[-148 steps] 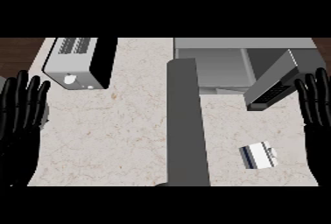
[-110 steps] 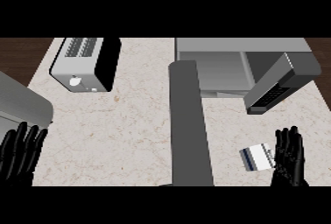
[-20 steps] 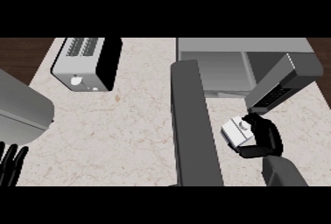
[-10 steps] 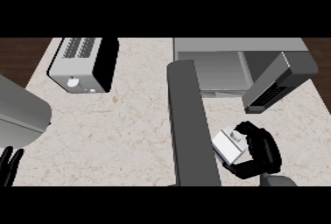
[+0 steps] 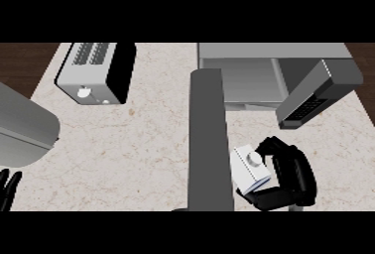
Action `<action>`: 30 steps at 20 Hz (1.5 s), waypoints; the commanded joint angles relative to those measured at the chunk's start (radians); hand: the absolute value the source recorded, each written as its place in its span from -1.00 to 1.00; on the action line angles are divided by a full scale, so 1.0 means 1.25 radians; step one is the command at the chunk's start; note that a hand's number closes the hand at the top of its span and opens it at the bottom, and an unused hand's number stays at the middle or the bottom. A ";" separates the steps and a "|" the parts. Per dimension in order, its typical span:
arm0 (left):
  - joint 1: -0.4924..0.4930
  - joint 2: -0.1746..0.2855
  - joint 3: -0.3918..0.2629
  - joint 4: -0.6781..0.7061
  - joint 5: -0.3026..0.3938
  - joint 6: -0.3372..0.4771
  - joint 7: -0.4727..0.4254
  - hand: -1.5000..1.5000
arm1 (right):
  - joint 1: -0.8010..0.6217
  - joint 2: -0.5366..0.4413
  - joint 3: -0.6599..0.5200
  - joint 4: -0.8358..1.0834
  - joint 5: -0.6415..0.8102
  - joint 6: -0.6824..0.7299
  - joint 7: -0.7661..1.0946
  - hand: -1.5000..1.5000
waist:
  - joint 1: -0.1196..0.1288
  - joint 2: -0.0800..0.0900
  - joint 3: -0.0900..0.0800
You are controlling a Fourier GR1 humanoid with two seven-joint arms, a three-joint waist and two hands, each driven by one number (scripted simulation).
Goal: Pick up the milk, place it into the microwave and close the microwave
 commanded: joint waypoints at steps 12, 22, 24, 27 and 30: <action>-0.017 0.042 0.096 0.098 0.030 -0.074 -0.051 -1.00 | -0.305 -0.001 -0.017 0.179 0.087 -0.276 0.066 1.00 | 0.013 0.003 -0.001; -0.092 0.070 0.101 0.054 0.061 -0.026 0.073 -1.00 | -0.493 0.010 -0.119 0.592 0.064 -0.293 -0.097 1.00 | 0.019 0.007 0.001; -0.053 0.055 0.116 0.086 0.064 -0.068 0.021 -1.00 | -0.532 0.004 -0.150 0.656 0.054 -0.277 -0.141 1.00 | 0.022 0.006 0.000; -0.099 0.035 0.079 0.099 -0.005 -0.040 0.011 -1.00 | -0.612 -0.021 -0.185 0.801 0.057 -0.244 -0.208 1.00 | 0.026 0.009 0.001; -0.114 0.069 0.110 0.156 0.029 -0.070 0.002 -1.00 | -0.655 -0.060 -0.222 0.886 0.061 -0.232 -0.303 1.00 | 0.034 0.013 0.001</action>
